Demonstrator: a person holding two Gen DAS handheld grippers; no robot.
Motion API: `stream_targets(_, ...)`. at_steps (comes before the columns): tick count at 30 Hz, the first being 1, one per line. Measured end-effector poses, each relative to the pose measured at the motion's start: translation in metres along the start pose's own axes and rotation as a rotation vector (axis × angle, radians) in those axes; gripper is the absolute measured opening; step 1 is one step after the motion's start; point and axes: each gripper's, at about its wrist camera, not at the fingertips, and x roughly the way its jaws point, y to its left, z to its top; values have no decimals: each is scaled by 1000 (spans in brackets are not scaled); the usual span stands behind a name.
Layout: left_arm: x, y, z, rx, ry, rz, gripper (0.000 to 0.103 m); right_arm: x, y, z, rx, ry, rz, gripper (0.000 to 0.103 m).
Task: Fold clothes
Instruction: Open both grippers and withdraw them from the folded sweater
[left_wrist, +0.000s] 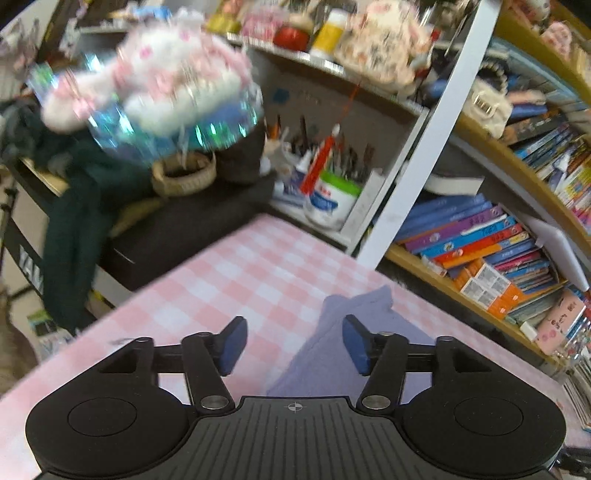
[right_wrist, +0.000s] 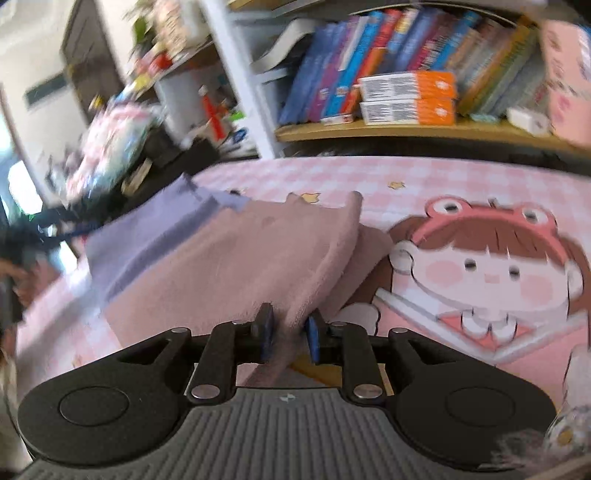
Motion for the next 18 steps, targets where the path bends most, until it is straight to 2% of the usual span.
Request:
stream_targets(1, -10, -1, -1, 1, -7, 1, 67, 1, 2, 4, -49, 16, -4, 22)
stream_targets(3, -27, -5, -8, -4, -15, 6, 74, 1, 4, 10, -135, 20, -21, 35)
stream_targets(4, -35, -6, -13, -10, -17, 7, 75, 1, 5, 12, -174, 14, -33, 45)
stream_targets(5, -40, -8, -17, -22, -14, 18, 79, 0, 6, 14, -209, 2, -41, 54)
stream_targets(7, -47, -11, -26, -49, 0, 52, 79, -6, 5, 13, -247, -64, -10, 67)
stream_targets(10, -44, -17, -36, -96, 61, 89, 80, -15, 1, 5, -255, -164, 58, 73)
stream_targets(12, -36, -24, -41, -105, 113, 101, 80, -15, 4, -2, -298, -162, 59, 75)
stream_targets(18, -6, -37, -54, -176, 231, 57, 79, -6, 31, -21, -517, -125, -73, 76)
